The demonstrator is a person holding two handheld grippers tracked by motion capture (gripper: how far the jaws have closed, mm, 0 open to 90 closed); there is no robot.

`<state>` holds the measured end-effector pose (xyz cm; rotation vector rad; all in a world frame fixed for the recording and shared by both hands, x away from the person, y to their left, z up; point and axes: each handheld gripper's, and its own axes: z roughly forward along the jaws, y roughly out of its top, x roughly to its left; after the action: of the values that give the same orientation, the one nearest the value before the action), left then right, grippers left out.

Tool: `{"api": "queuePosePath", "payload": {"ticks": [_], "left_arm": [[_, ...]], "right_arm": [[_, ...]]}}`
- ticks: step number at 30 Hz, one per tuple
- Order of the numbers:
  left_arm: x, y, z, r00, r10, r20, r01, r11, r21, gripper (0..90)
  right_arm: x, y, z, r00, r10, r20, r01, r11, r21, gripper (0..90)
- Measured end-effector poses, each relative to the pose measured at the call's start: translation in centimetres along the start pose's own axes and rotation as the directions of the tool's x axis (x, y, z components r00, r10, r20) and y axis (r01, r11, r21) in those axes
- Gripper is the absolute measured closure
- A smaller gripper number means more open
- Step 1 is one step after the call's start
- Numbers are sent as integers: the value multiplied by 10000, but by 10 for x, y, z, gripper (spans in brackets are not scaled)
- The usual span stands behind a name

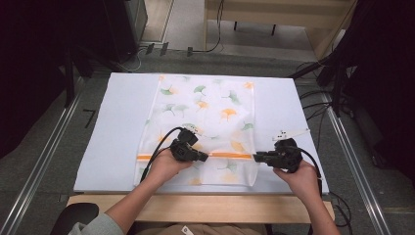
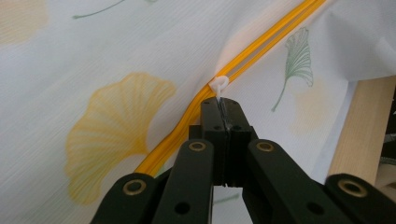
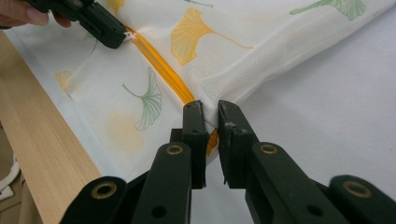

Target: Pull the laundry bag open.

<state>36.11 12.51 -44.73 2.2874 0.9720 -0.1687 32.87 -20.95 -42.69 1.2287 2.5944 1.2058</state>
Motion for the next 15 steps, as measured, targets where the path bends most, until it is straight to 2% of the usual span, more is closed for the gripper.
{"api": "queuePosePath", "payload": {"ticks": [2,6,15], "left_arm": [[4,-3,-3,9998,7,-186,-6,10000,72,900],[12,-9,-7,9992,-357,-154,358,9993,63,900],[13,-11,-11,9987,-479,-174,478,9988,-90,900]], "right_arm": [[-1,0,2,10000,-6,14,5,10000,83,840],[0,3,5,10000,-56,-20,56,9997,217,840],[1,6,9,9998,-184,-65,186,9993,315,841]]}}
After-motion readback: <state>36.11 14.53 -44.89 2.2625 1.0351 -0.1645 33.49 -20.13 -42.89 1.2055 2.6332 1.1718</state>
